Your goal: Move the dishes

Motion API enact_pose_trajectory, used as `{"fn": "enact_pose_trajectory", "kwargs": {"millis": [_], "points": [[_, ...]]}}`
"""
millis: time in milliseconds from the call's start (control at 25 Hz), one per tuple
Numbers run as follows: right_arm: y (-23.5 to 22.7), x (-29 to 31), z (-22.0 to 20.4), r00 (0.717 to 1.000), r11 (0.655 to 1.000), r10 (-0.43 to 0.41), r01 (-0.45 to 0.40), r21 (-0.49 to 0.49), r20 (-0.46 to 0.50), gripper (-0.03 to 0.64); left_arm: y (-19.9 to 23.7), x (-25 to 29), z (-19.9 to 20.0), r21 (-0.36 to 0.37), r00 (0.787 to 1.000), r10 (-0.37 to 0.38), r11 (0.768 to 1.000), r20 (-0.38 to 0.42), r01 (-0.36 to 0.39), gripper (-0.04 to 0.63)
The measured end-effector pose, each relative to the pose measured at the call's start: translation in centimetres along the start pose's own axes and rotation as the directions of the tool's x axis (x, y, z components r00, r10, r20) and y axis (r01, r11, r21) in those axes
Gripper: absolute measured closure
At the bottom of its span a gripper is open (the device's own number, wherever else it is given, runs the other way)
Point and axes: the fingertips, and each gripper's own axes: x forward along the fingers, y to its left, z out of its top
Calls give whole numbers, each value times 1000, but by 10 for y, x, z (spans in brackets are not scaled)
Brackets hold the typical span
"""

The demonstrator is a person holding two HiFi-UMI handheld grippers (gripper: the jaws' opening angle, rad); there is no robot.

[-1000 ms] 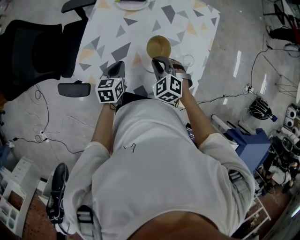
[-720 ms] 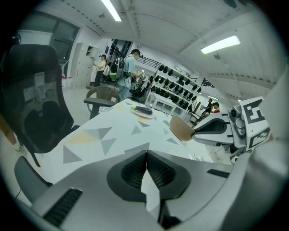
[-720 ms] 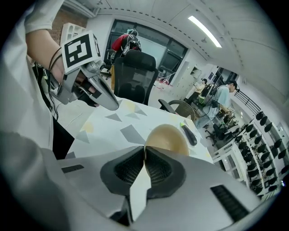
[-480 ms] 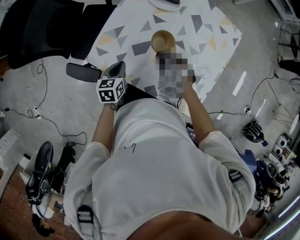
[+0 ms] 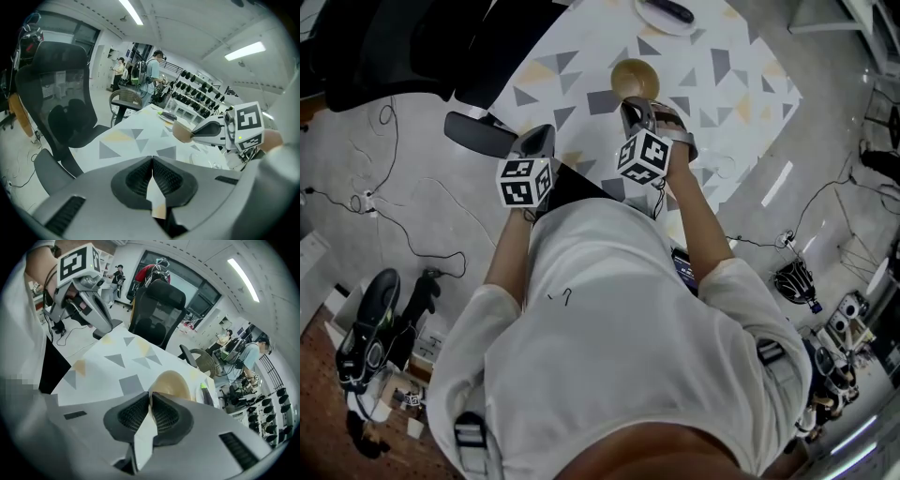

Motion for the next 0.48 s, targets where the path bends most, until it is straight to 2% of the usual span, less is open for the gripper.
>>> {"fn": "enact_pose_trajectory", "kwargs": {"millis": [480], "points": [[-1,39,-9,997,999,11,-15,-50,-80,586,7,16,4,15,998,-37,999,-41,37,575]]}}
